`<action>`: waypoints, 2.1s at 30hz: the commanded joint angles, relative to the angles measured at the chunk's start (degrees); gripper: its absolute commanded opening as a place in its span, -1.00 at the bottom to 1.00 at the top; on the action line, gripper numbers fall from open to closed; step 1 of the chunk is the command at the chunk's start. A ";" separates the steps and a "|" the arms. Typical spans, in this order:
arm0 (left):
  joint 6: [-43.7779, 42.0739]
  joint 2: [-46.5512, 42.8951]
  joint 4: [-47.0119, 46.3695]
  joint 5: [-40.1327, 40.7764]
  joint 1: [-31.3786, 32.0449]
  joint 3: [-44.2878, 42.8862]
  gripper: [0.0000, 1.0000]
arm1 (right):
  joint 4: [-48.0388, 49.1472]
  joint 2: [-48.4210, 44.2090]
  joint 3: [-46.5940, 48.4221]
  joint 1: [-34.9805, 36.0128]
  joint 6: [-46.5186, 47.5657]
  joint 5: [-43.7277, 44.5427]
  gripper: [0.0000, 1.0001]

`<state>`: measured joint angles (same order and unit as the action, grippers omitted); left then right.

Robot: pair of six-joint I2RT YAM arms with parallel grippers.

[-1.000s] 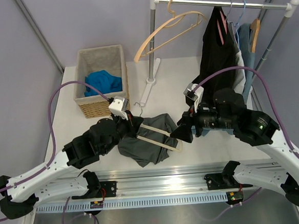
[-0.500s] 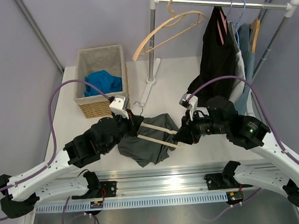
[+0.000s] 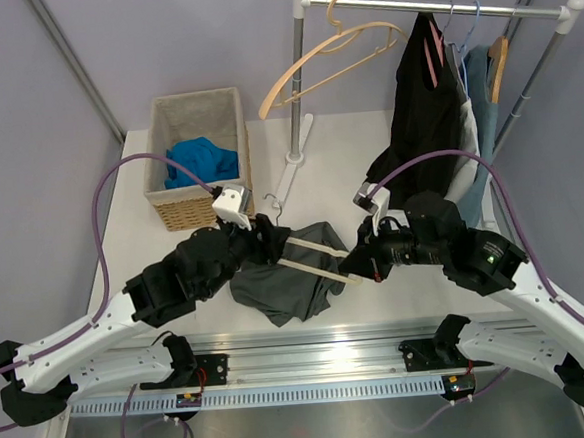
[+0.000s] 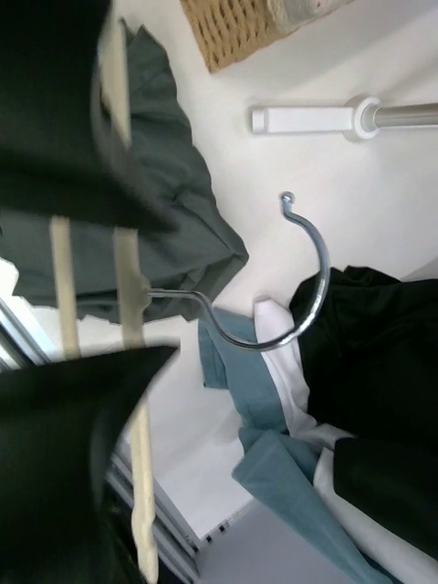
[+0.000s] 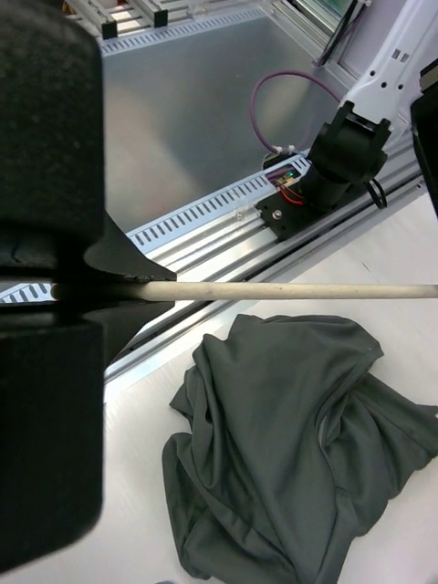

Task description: Remove the t-shirt from the hanger

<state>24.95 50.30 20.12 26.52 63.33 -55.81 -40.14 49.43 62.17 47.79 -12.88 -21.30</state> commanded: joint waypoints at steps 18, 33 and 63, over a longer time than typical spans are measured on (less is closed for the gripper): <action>0.98 -5.31 -4.38 -1.90 0.13 2.81 0.98 | -14.62 -6.37 6.82 0.55 -7.77 48.52 -1.00; -3.85 2.69 -12.20 -1.92 0.04 10.45 0.98 | 2.51 12.70 24.66 -15.50 5.76 58.23 -1.00; -4.38 -4.07 -15.99 -4.90 0.13 18.63 0.98 | 19.49 33.09 41.36 -24.58 19.57 53.29 -1.00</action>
<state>19.94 47.37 7.33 22.04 63.31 -37.71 -25.08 81.28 100.60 24.23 5.82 32.88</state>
